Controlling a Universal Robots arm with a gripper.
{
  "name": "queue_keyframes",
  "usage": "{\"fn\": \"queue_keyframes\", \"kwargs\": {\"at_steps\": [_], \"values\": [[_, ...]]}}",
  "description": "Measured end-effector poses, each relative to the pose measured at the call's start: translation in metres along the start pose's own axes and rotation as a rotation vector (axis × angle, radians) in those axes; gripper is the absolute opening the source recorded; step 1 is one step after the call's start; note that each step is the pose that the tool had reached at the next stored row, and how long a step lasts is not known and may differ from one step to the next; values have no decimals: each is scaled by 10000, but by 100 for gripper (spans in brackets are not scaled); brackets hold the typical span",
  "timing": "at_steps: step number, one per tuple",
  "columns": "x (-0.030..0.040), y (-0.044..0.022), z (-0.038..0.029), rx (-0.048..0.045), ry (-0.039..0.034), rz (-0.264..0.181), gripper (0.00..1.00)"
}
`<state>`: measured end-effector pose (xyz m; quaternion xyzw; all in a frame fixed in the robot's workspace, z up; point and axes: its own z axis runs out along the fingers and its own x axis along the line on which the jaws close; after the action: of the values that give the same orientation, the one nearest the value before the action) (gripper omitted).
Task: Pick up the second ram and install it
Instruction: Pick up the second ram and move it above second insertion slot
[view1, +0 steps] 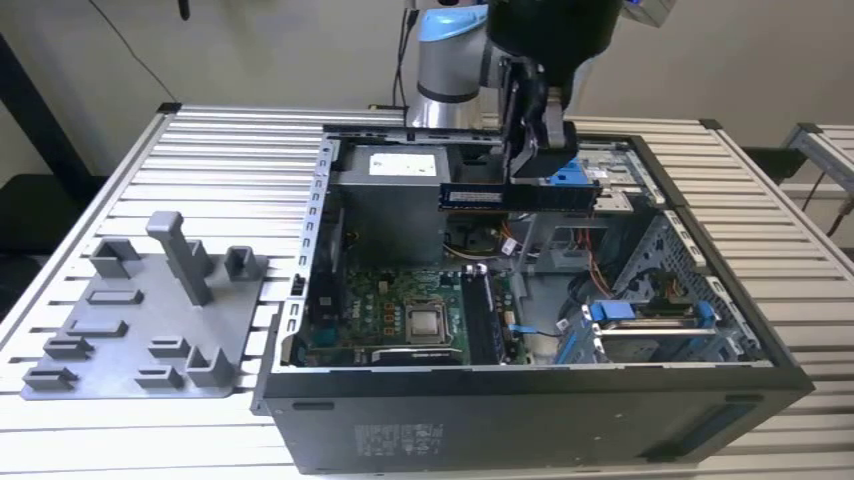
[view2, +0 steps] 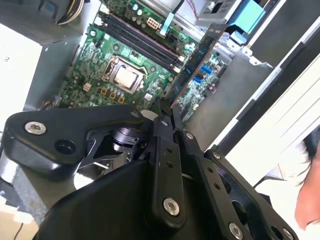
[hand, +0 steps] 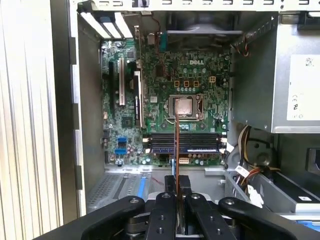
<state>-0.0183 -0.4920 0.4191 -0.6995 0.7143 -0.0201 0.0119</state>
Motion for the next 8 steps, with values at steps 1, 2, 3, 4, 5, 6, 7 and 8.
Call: {"fn": "queue_keyframes", "kwargs": {"at_steps": [1,2,3,4,5,6,7,8], "values": [[0,-18,1,0,-1,-1,14],[-1,-36,2,0,-1,-1,14],[-1,-54,3,0,-1,0,14],[-2,-71,3,0,0,-1,14],[-2,-87,4,0,-1,-1,14],[-2,-103,5,0,0,-1,14],[-3,-117,6,0,-1,0,14],[-3,-125,6,0,0,-1,14]]}}
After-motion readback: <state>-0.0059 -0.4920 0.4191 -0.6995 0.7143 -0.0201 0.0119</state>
